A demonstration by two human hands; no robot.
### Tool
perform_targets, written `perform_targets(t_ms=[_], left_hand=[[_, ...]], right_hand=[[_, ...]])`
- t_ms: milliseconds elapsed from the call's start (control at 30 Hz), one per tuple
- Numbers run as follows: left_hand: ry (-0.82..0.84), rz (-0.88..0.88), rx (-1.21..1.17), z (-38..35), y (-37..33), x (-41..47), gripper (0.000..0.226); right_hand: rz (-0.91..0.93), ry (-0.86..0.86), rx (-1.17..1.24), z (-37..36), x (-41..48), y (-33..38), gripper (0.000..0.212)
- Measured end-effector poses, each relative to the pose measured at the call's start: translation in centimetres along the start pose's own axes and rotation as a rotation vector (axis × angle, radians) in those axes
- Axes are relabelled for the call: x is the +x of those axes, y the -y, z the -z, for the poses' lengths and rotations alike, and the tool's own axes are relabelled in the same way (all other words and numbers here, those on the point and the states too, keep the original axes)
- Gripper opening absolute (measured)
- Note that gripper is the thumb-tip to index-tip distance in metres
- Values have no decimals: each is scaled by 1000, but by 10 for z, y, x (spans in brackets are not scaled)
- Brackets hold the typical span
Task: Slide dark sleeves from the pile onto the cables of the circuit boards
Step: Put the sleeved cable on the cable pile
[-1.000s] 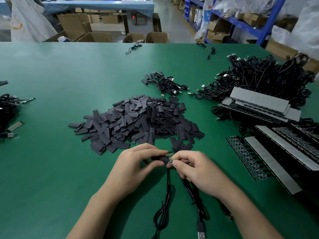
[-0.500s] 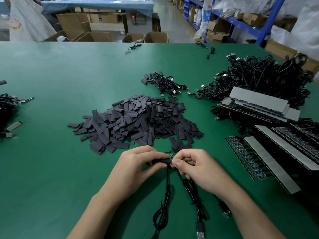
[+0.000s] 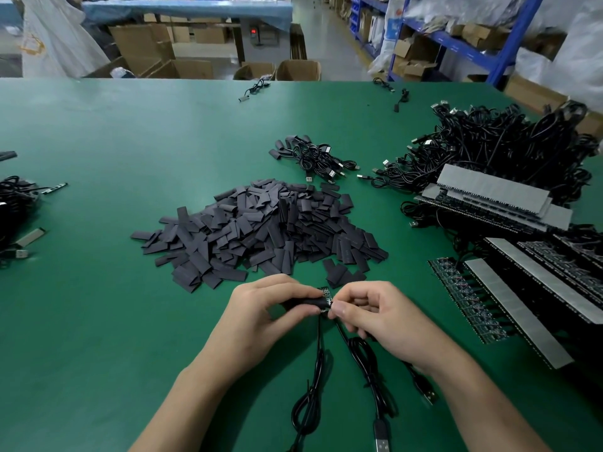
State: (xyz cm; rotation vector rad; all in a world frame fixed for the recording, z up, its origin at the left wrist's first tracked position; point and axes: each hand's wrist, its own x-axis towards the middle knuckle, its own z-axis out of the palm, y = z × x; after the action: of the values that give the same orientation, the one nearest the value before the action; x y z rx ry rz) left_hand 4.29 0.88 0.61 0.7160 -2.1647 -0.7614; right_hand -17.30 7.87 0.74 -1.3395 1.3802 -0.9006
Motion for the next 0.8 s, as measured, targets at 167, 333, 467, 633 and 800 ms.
perform_targets(t_ms=[167,333,467,633,800], left_hand=[[-6,-26,18,-1,0,0,18],[26,-37,12,-2,-2,0,18],[14,-37,3,-2,-2,0,19],[-158,8,46,1,-4,1,34],[-312,63,52,-1,-5,1,28]], right_hand=[[5,2,-8,-1,0,1,26],[-4,23,-21,-2,-1,1,20],[6,22,32,-3,-2,2,18],[7,-9,148,-4,-1,5,16],[10,-46,210,-5,-1,7,16]])
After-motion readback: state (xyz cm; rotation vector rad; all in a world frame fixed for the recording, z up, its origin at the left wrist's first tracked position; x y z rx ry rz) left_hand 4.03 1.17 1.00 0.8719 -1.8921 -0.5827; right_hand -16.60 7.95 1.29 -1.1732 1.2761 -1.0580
